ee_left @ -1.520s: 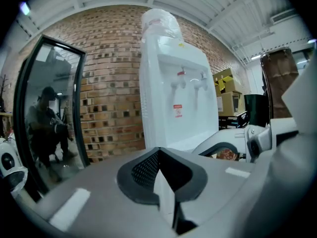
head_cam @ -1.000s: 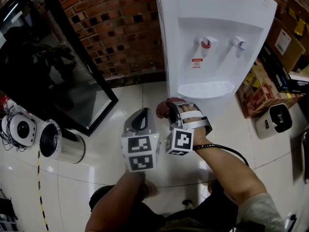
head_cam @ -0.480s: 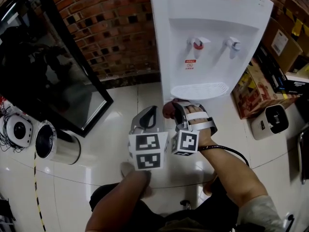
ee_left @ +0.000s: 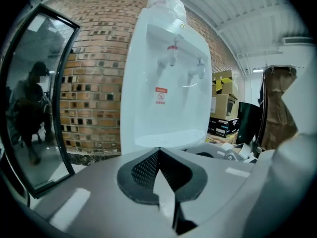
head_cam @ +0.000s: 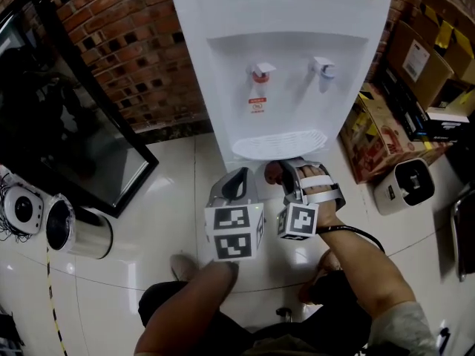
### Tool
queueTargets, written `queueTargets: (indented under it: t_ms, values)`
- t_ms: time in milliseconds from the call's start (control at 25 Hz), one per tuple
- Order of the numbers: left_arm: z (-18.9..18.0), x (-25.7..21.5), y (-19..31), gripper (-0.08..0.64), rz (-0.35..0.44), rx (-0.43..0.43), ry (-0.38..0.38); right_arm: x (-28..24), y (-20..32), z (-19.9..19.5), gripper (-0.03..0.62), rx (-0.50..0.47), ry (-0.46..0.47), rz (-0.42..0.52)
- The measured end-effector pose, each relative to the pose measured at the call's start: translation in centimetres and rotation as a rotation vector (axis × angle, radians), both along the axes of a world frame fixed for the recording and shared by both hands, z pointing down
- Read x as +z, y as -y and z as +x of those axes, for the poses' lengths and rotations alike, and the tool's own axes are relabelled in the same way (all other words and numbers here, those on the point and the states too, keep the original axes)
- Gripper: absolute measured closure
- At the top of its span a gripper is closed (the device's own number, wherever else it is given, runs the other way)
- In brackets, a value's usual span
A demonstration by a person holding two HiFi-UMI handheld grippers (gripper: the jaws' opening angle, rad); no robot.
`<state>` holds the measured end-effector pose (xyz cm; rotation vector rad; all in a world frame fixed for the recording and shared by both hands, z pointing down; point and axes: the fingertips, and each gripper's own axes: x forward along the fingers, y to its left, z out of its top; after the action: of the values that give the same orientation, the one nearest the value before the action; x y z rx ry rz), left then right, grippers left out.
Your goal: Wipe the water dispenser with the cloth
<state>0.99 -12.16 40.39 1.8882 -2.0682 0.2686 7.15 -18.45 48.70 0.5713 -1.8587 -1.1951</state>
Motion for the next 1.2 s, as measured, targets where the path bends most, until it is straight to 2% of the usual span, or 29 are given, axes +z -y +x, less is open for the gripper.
queueTargets:
  t_ms: [240,640,920,1200]
  values:
    - [5.2,0.5,2.6,0.56,0.008,0.068,0.0,0.1,3.3,5.7,0.5,0.065,-0.007,0.005]
    - [12.1,1.9,6.0,0.56,0.01,0.146,0.009,0.8,6.9,11.4,0.5,0.092,0.007,-0.016]
    - [14.1,4.0,7.0,0.56,-0.018,0.178,0.025,0.9,7.1,11.4,0.5,0.074,0.017,-0.049]
    - [12.6,2.8,5.8,0.56,0.002,0.151,0.03,1.2,7.2,11.6,0.499,0.084,-0.019,-0.043]
